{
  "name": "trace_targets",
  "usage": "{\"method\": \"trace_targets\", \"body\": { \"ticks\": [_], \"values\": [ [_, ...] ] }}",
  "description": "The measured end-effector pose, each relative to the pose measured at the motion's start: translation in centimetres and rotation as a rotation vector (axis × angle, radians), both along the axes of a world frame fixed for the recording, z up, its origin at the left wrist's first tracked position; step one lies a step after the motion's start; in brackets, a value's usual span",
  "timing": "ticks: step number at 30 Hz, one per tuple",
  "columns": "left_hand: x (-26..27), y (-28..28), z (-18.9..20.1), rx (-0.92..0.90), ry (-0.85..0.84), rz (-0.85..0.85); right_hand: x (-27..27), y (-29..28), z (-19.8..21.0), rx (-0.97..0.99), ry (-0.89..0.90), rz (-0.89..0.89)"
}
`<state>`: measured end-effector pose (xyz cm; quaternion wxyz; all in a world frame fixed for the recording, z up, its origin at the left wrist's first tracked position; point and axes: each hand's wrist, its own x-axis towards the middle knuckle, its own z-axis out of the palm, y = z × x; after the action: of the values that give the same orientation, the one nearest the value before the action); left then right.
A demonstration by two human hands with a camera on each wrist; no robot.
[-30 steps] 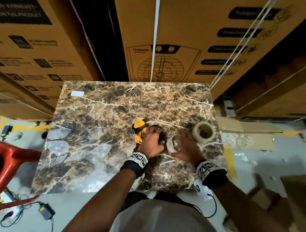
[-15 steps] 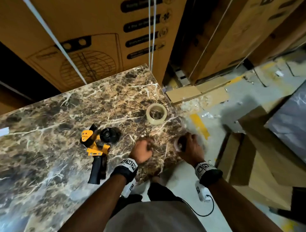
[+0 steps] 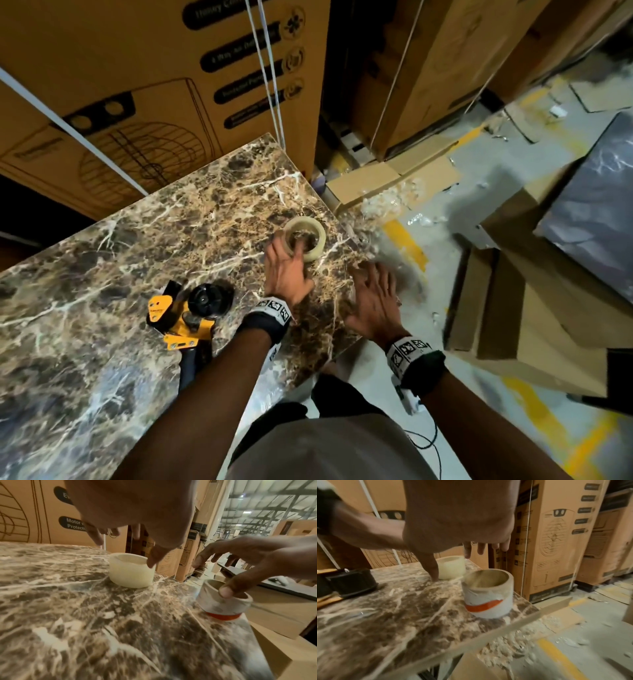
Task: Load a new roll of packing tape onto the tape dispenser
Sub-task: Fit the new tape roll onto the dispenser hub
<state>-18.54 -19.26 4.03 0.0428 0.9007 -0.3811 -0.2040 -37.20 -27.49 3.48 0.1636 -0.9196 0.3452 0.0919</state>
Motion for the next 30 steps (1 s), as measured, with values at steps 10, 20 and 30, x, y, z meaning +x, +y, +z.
{"method": "trace_targets", "body": {
  "ticks": [10,20,30],
  "values": [
    [2.9,0.2,-2.6,0.069,0.207,0.005,4.8,1.7,0.1,0.004,0.300,0.341],
    [-1.6,10.3,-2.5,0.192,0.272,0.175,5.7,2.4,-1.3,0.058,0.316,0.447],
    [-2.9,11.1,-1.8,0.104,0.365,0.205,5.8,2.9,-1.2,0.034,0.254,0.438]
  ]
}}
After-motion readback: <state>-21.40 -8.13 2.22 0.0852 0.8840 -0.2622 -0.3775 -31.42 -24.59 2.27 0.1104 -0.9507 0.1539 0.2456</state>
